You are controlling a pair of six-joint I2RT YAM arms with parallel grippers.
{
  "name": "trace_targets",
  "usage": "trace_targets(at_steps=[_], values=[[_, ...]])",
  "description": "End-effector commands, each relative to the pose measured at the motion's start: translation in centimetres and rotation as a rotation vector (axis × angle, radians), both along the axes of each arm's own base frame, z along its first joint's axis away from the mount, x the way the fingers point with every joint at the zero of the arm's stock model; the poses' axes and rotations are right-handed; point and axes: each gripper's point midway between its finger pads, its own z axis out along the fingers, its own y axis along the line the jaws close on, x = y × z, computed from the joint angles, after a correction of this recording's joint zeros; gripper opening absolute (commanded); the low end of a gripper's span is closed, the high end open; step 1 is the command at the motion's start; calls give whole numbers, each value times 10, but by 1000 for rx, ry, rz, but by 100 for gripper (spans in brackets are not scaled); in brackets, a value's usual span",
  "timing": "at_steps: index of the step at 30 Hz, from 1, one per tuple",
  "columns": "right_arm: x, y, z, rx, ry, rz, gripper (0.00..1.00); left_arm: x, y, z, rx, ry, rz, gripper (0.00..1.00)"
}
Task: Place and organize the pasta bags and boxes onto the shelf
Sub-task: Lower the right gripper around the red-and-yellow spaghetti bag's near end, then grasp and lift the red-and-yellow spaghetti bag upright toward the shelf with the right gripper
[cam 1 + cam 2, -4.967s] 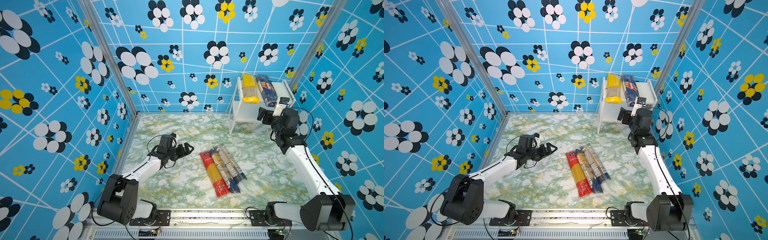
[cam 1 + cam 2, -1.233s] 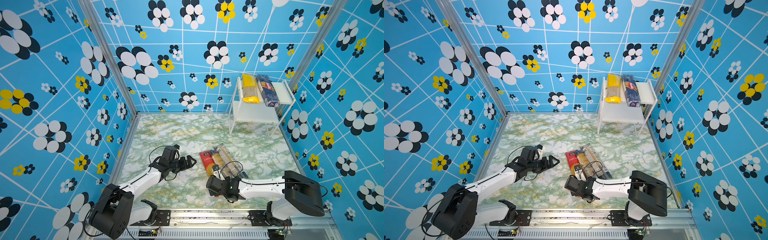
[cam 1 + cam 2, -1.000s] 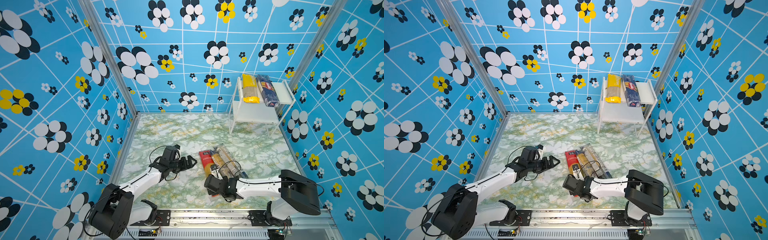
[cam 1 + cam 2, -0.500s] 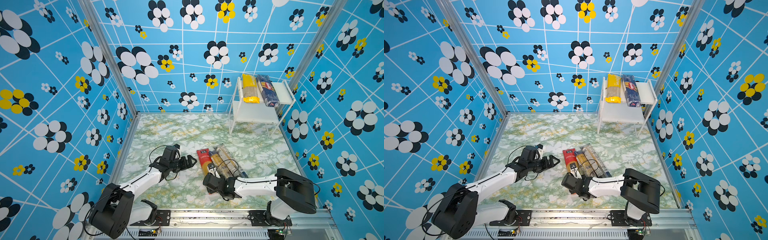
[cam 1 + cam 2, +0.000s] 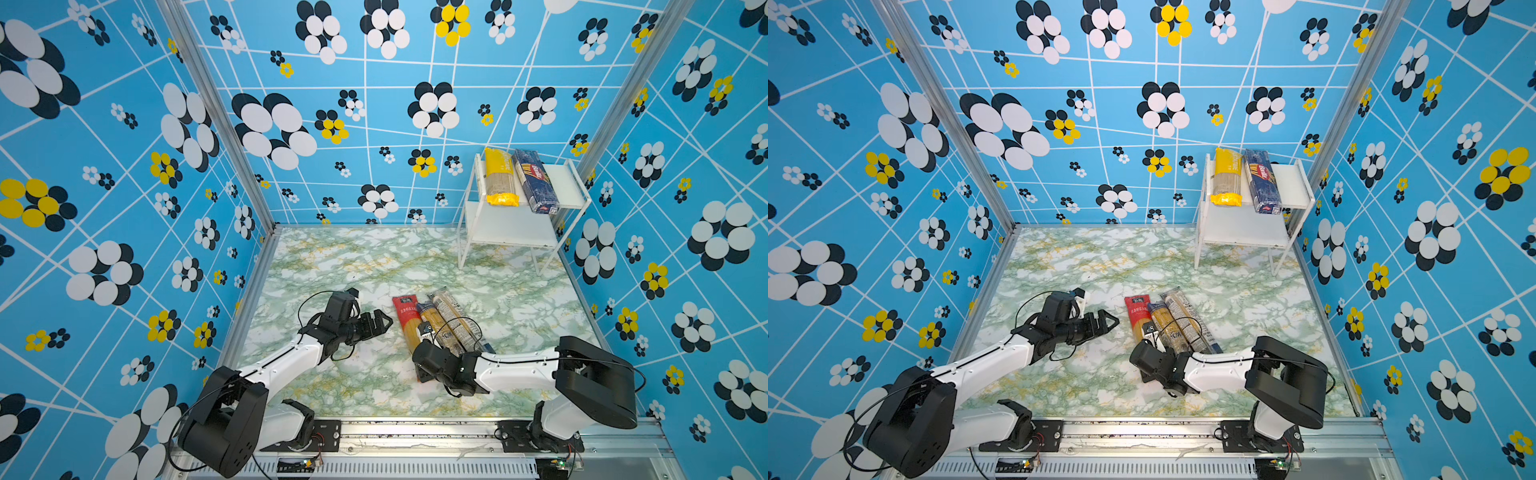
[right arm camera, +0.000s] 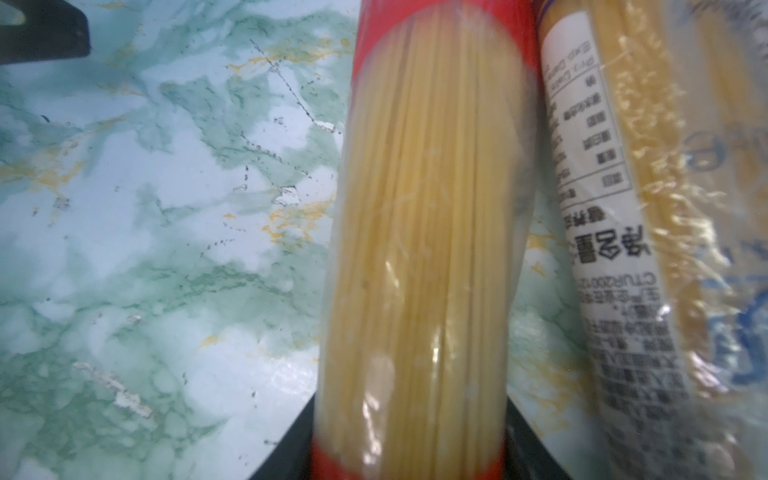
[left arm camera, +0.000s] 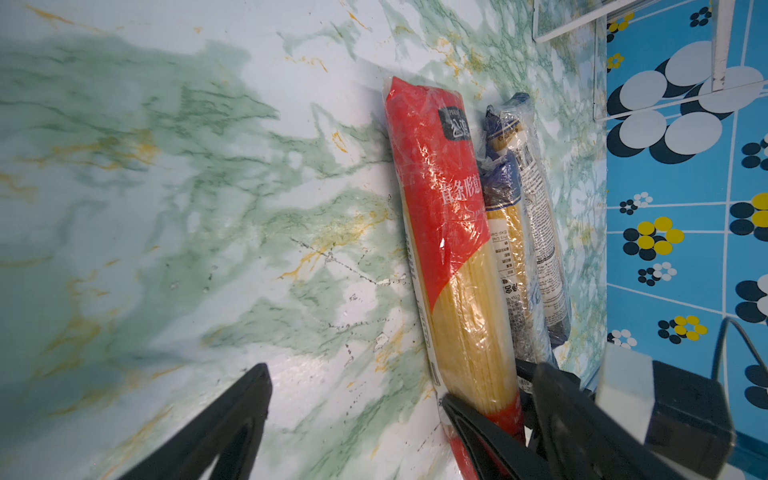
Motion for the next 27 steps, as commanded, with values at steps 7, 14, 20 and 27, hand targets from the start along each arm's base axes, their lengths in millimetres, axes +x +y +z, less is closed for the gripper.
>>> trace_targets(at_steps=[7,14,20,27], values=[[-20,-26,-20,-90,121,79,37,6,0,4,20,-10,9,99],[-13,-29,4,-34,82,71,32,9,-3,9,12,-21,-1,99],[-9,-31,29,9,70,81,23,13,-9,20,-15,-46,-20,99],[-1,-35,68,59,21,73,6,18,-15,29,-42,-65,-30,99]])
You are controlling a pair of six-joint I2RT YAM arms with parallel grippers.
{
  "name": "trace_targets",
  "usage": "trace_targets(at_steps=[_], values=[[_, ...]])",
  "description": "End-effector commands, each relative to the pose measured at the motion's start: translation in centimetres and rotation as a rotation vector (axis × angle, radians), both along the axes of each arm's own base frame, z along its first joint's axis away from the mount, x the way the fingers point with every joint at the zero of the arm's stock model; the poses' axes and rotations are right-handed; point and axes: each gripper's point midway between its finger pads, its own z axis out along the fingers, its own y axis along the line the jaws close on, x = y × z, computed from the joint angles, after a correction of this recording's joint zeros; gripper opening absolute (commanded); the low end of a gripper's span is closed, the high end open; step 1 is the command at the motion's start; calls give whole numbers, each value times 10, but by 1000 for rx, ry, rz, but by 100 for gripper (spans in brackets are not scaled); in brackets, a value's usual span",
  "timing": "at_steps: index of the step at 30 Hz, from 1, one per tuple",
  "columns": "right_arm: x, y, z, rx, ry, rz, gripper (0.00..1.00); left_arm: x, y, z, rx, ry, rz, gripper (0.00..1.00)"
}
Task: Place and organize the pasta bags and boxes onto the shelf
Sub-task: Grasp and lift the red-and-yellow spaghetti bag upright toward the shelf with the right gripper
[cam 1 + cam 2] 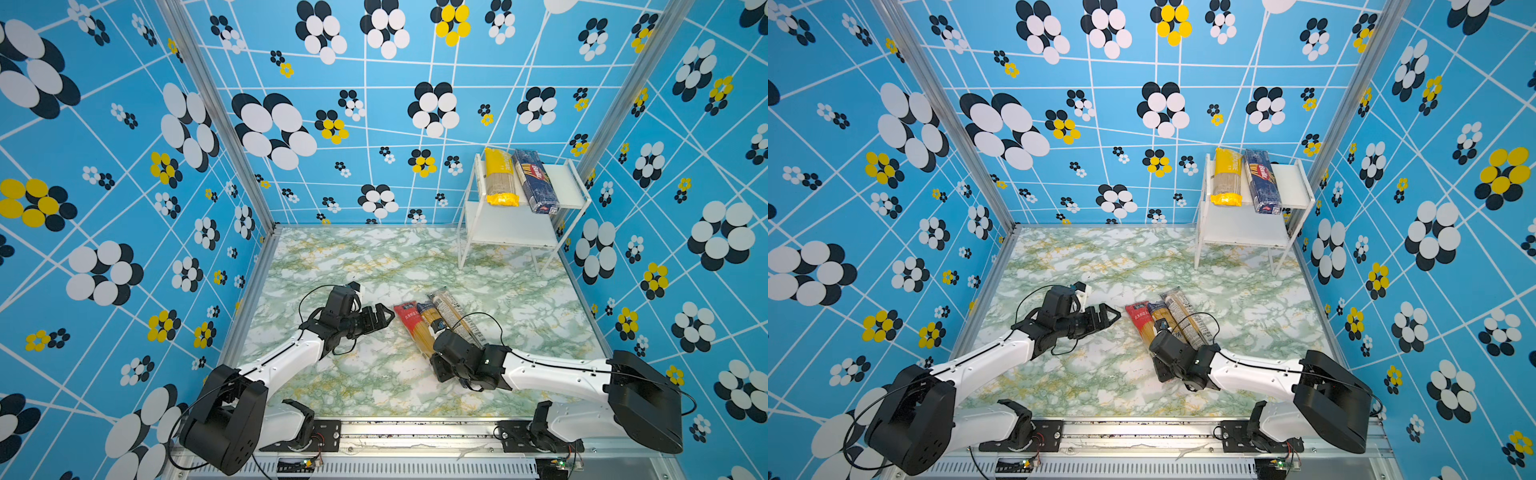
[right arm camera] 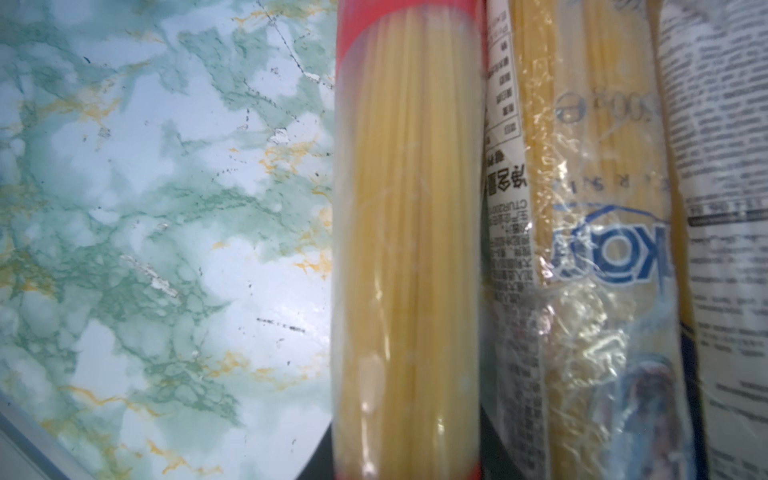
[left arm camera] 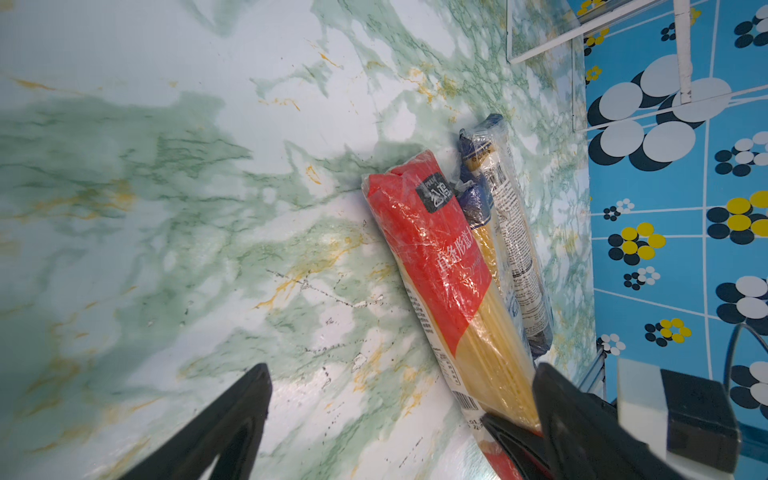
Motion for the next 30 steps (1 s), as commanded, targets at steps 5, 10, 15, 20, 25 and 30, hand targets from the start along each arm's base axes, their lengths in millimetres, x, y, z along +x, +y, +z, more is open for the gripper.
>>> trace_targets(at_steps=[5,10,15,20,25,30], values=[[23,1,71,146,-125,-29,0,6,-9,11,-24,-25,-27,99],[26,-1,100,207,-160,-18,0,7,-10,10,-28,-22,-30,99],[28,-2,133,303,-206,-14,0,6,-10,8,-27,-21,-31,99],[32,-8,163,388,-267,-27,0,7,-11,9,-32,-25,-33,99],[38,-20,190,457,-336,-58,0,8,-13,14,-44,-38,-38,99],[45,-37,224,527,-426,-100,0,12,-18,25,-75,-59,-51,99]])
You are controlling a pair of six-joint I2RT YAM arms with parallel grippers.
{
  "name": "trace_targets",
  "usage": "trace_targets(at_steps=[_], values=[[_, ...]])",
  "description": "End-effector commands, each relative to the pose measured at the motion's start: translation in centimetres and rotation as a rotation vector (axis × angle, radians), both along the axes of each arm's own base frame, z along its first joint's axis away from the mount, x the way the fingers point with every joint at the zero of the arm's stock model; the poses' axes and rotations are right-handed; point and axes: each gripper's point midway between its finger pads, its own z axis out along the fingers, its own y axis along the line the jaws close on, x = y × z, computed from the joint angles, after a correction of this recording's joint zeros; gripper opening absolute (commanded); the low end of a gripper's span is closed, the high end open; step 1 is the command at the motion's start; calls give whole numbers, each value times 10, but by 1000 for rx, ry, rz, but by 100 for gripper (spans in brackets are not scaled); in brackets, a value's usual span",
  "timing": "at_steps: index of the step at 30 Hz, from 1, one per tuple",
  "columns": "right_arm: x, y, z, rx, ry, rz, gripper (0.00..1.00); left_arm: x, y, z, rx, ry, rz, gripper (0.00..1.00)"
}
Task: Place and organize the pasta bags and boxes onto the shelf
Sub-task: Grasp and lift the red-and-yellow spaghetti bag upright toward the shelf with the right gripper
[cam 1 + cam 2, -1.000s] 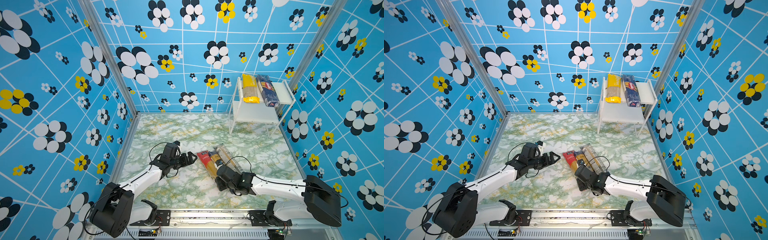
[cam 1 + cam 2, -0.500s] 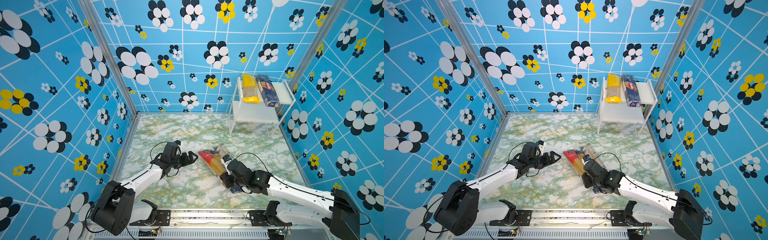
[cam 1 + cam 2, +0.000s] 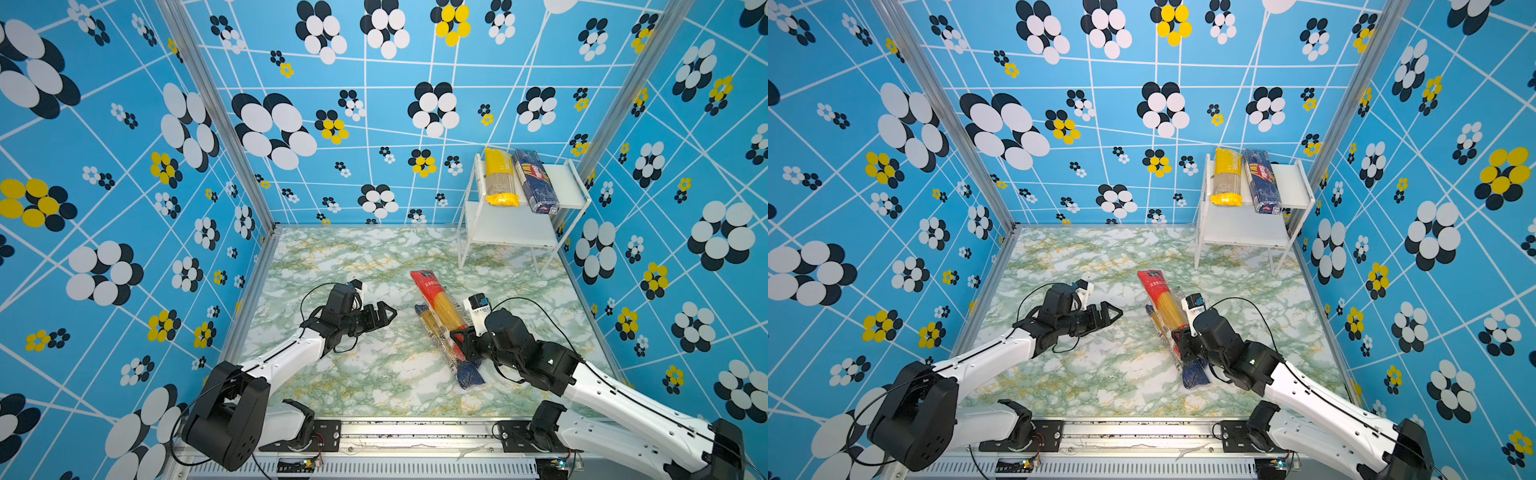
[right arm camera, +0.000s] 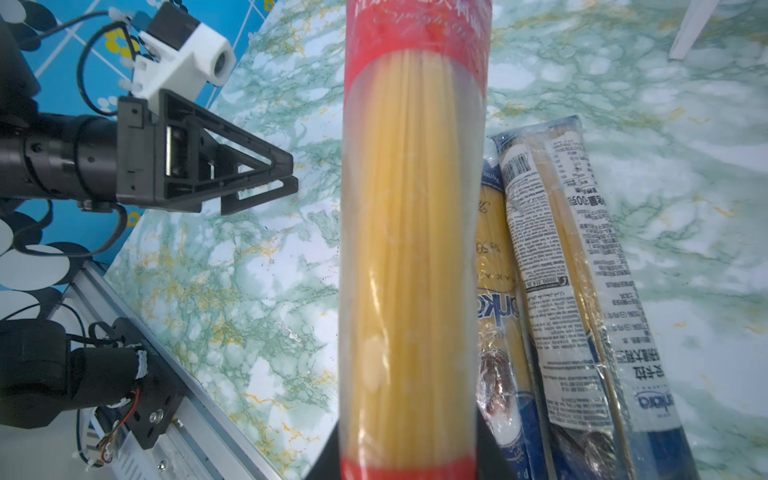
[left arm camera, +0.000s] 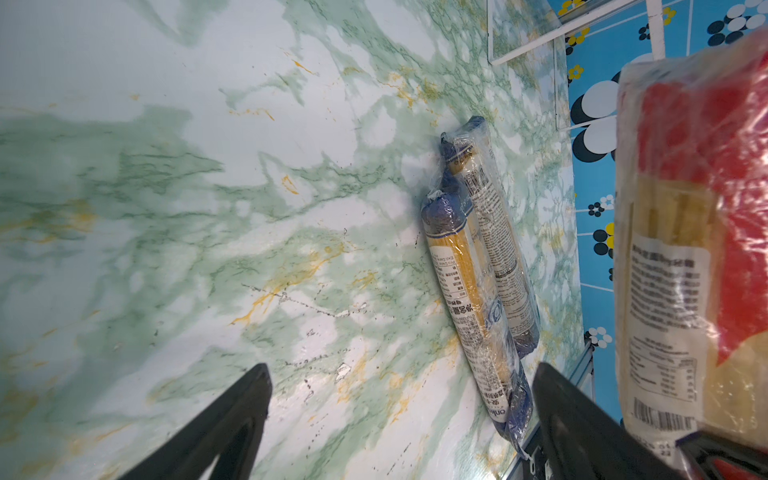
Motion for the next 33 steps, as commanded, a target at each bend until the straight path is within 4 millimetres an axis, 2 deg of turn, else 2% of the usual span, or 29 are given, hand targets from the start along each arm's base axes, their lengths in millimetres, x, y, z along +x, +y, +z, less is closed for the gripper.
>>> trace_targets(at_steps=[1,7,18,24,25,26,33], values=[[22,2,102,221,-262,-39,0,10,-12,22,-54,-53,-29,99],[31,-21,159,241,-388,-113,0,15,-18,37,-73,-79,-45,99],[61,-54,271,51,-566,-272,0,35,-34,78,-125,-151,-112,99],[84,-74,316,-6,-621,-349,0,43,-38,87,-159,-161,-140,99],[89,-77,316,-21,-620,-362,0,44,-39,88,-164,-163,-146,99],[90,-83,334,-7,-651,-385,0,45,-39,88,-168,-162,-148,99],[119,-115,361,-90,-703,-505,0,47,-36,88,-183,-159,-155,99]])
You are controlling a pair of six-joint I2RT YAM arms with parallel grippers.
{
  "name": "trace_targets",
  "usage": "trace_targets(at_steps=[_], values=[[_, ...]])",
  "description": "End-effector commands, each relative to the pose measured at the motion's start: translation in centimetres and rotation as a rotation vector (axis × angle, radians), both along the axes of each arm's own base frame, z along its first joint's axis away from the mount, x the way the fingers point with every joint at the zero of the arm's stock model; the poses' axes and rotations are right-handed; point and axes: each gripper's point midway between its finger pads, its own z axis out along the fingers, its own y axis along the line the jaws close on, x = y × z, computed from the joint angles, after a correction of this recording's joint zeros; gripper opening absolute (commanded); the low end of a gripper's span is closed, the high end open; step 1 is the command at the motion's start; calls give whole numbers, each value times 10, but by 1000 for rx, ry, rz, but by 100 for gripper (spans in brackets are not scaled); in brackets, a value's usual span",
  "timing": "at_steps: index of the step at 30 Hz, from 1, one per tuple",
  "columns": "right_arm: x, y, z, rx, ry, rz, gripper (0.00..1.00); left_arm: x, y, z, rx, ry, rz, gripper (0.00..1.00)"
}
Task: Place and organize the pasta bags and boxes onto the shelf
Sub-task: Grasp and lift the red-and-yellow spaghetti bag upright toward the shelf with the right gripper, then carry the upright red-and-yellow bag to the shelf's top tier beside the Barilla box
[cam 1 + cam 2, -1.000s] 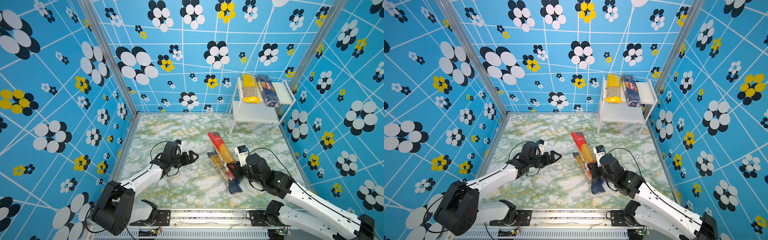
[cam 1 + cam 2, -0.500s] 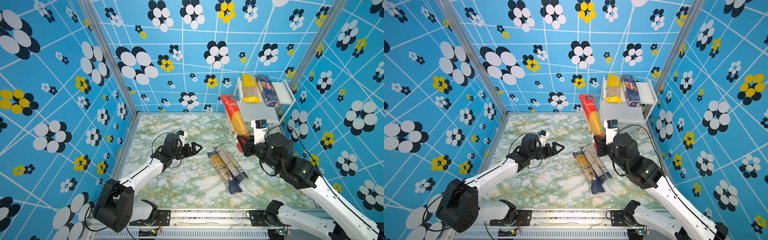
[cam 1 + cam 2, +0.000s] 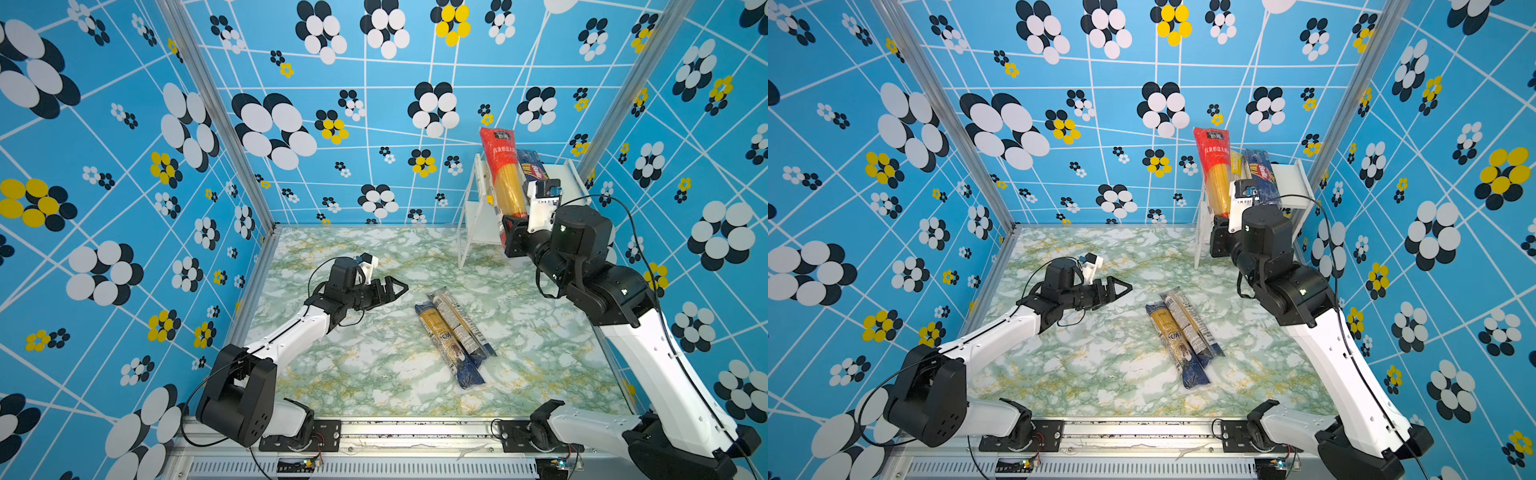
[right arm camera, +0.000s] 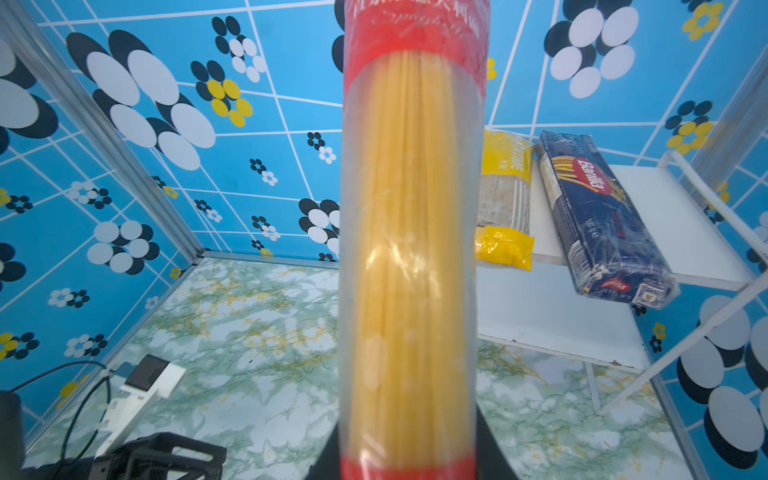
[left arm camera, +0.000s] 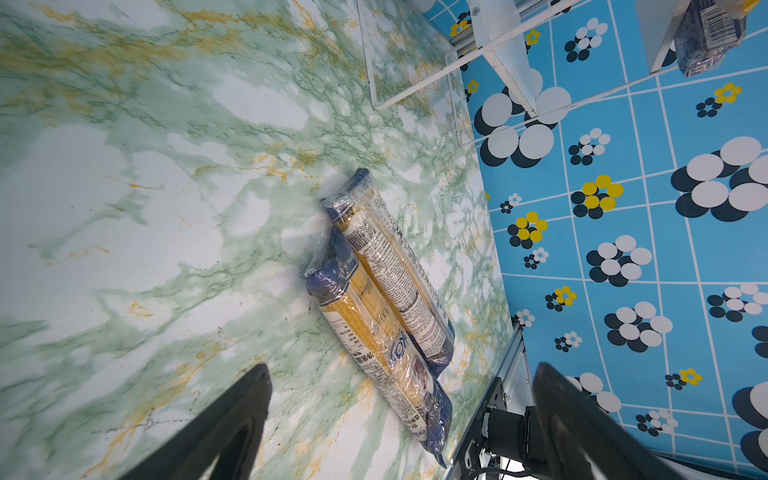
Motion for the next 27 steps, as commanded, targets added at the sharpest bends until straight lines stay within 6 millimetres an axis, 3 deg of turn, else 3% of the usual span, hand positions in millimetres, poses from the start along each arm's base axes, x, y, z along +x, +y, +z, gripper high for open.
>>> trace_targets(at_steps=[1,10,21,27], values=[[0,-27,75,33,-217,-88,0,5,-2,15,-25,-54,-30,99],[29,-85,95,-119,-192,-293,0,1,3,18,-33,-63,-32,99],[47,-122,101,-498,-76,-493,0,-2,5,18,-45,-61,-35,99],[51,-137,98,-603,-30,-545,0,-2,6,17,-44,-59,-36,99]])
